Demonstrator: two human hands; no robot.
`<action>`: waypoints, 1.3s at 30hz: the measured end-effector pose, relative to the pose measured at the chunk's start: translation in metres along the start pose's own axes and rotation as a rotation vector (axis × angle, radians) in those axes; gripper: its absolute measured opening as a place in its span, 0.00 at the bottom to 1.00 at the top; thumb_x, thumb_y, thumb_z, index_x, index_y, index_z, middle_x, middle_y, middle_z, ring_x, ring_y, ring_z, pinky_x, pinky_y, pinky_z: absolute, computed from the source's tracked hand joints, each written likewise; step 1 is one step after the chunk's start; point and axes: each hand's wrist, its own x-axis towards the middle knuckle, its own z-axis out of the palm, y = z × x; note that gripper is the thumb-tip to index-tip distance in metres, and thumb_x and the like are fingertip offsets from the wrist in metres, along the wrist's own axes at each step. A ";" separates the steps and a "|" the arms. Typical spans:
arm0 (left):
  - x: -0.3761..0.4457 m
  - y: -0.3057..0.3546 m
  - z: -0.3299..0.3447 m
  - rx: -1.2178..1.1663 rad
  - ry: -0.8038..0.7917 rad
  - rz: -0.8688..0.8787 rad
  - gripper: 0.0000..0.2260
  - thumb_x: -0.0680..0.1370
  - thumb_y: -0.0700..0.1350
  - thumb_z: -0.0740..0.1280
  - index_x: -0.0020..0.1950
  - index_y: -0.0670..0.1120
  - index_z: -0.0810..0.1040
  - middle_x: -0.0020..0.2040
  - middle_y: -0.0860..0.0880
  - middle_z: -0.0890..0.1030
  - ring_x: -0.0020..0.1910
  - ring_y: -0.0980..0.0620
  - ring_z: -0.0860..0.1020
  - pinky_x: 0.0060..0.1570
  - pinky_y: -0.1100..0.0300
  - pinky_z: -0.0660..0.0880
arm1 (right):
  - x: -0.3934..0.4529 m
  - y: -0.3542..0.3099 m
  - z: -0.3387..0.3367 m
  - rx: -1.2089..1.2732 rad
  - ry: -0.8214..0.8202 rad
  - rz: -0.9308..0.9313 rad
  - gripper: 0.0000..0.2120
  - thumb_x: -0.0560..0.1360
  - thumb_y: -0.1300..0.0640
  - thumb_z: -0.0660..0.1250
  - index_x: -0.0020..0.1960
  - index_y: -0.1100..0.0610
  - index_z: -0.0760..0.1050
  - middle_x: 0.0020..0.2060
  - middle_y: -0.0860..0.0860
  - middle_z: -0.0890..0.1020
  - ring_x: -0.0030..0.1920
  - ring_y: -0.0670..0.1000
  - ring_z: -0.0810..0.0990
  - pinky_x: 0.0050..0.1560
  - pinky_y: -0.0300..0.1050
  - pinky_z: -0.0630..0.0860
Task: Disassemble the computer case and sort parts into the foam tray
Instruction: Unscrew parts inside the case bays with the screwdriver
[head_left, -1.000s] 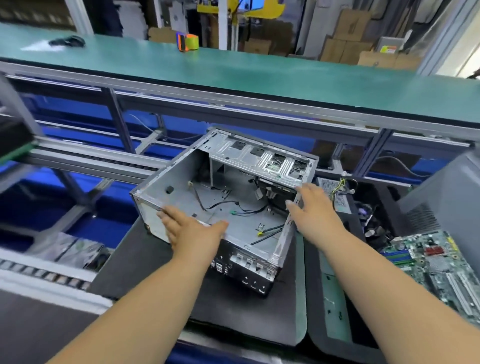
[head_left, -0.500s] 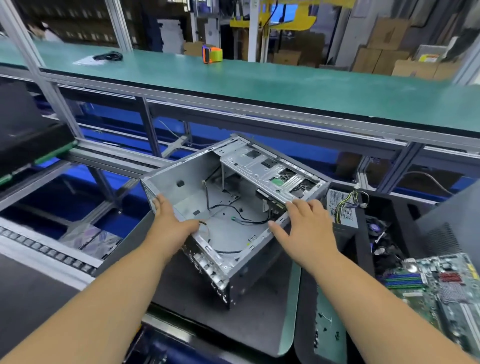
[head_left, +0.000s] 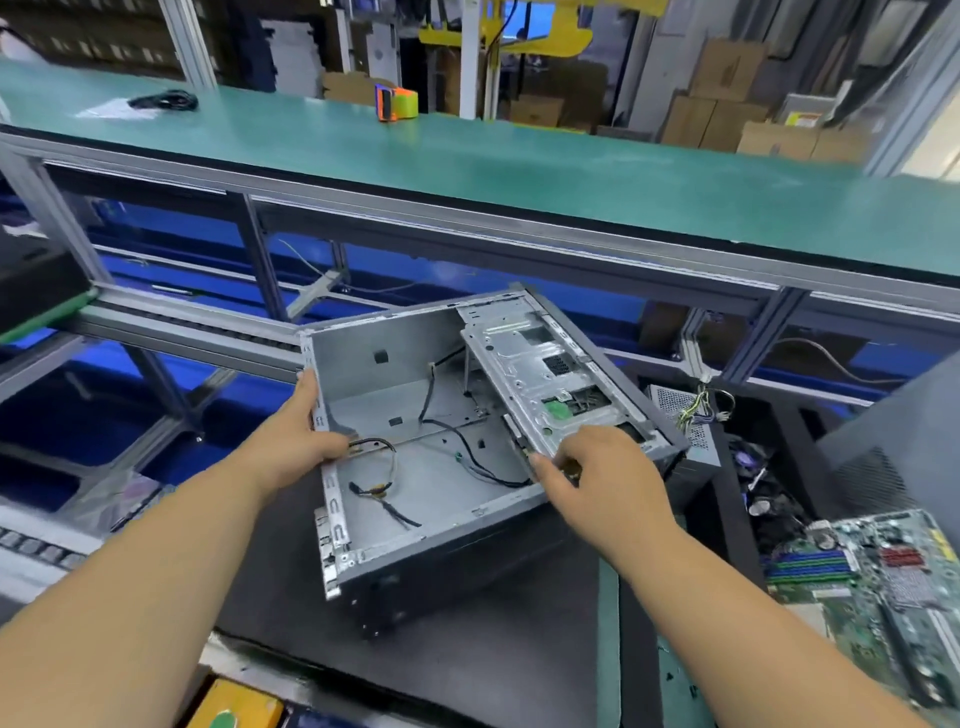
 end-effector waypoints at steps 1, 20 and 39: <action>0.007 -0.001 -0.006 0.023 -0.020 0.002 0.45 0.72 0.38 0.70 0.78 0.64 0.48 0.63 0.63 0.70 0.48 0.67 0.76 0.45 0.71 0.70 | 0.001 -0.005 0.002 0.002 -0.009 0.010 0.18 0.77 0.42 0.64 0.33 0.51 0.71 0.33 0.46 0.73 0.40 0.50 0.72 0.37 0.45 0.62; 0.090 0.062 0.100 1.212 -0.418 0.230 0.15 0.78 0.41 0.62 0.62 0.48 0.79 0.62 0.47 0.79 0.59 0.45 0.78 0.57 0.51 0.77 | 0.083 -0.020 0.047 0.013 -0.090 0.136 0.19 0.80 0.46 0.61 0.68 0.53 0.72 0.63 0.51 0.72 0.60 0.55 0.66 0.62 0.51 0.67; 0.135 0.033 0.141 1.273 -0.292 0.262 0.09 0.76 0.37 0.62 0.51 0.48 0.77 0.51 0.47 0.79 0.49 0.44 0.78 0.48 0.52 0.78 | 0.086 -0.013 0.051 0.018 -0.048 0.107 0.18 0.81 0.44 0.59 0.65 0.54 0.72 0.62 0.50 0.71 0.59 0.55 0.66 0.61 0.52 0.68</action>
